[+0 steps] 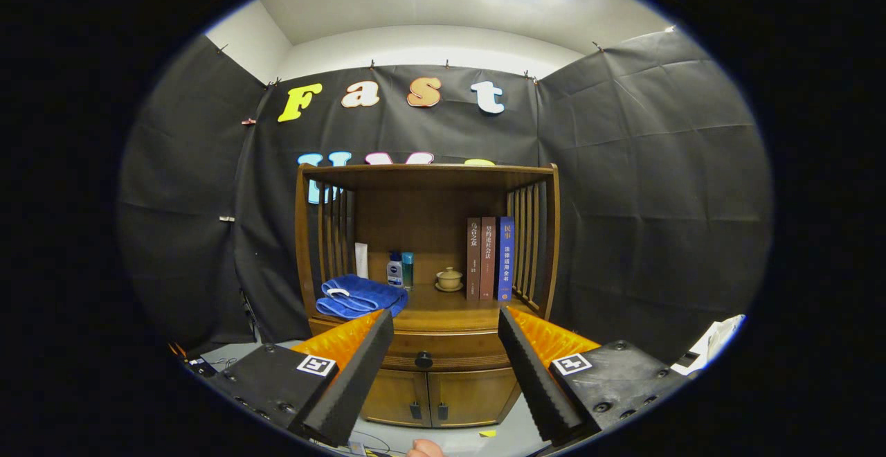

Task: Pull open the drawer, take out the items inside it, and place them on the countertop above the cabinet.

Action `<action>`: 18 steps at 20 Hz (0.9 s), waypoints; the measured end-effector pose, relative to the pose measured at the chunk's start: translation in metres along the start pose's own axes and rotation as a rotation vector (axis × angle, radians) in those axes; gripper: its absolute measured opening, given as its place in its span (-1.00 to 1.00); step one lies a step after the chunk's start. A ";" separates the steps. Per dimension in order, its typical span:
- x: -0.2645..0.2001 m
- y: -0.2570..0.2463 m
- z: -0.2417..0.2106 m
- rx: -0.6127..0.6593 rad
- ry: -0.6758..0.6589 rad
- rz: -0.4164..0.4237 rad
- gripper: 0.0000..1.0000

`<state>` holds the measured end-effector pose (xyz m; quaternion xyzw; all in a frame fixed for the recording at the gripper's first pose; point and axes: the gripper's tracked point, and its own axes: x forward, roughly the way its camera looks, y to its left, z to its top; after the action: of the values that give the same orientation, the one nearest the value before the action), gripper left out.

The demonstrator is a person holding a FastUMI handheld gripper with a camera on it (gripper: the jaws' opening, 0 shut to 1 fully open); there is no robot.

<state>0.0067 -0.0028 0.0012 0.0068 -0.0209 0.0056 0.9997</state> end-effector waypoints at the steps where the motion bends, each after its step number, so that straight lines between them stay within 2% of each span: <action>1: 0.004 0.001 -0.004 0.000 -0.007 0.001 0.95; 4: 0.023 0.004 -0.024 0.013 -0.041 0.000 0.95; 9: 0.072 0.007 -0.086 0.029 -0.038 -0.027 0.95; 12: 0.097 0.016 -0.123 0.057 -0.033 -0.006 0.96; 18: 0.137 0.028 -0.203 0.031 0.033 0.036 0.96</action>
<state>0.1520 0.0300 -0.1957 0.0217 -0.0043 0.0241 0.9995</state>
